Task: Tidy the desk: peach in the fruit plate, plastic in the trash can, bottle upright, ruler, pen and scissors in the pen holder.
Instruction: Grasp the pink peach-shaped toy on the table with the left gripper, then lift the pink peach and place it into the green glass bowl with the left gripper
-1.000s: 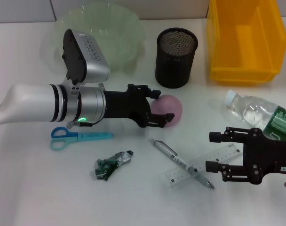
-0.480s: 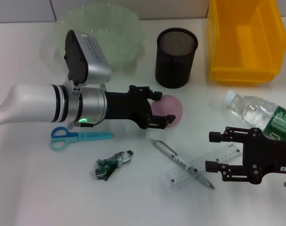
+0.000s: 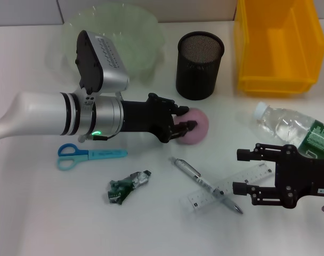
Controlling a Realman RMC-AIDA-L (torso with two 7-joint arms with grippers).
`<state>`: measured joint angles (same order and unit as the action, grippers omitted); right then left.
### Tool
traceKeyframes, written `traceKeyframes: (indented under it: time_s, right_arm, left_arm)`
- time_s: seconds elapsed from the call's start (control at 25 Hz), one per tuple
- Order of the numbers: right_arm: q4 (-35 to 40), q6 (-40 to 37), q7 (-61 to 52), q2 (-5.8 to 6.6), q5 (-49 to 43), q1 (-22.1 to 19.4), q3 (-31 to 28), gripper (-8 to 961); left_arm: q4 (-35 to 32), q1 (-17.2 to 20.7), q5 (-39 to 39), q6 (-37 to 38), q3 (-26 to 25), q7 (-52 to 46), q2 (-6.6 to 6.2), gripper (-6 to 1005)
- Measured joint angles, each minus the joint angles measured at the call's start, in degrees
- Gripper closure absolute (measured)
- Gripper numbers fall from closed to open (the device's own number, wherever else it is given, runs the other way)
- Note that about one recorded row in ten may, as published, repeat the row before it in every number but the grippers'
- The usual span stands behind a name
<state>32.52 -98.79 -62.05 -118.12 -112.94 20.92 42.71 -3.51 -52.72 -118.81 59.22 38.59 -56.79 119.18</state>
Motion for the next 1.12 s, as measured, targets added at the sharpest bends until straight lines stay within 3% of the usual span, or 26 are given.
traceKeyframes:
  time_s: [0.24, 0.36, 1.12]
  right_arm:
    - [0.0, 0.0, 0.0, 0.0, 0.0, 0.0, 0.0, 218]
    - [0.0, 0.0, 0.0, 0.0, 0.0, 0.1, 0.0, 218]
    - [0.0, 0.0, 0.0, 0.0, 0.0, 0.1, 0.0, 218]
  left_arm:
    - [0.0, 0.0, 0.1, -0.2, 0.0, 0.0, 0.0, 686]
    - [0.0, 0.0, 0.1, -0.3, 0.0, 0.0, 0.0, 914]
    - [0.0, 0.0, 0.1, -0.1, 0.0, -0.4, 0.0, 957]
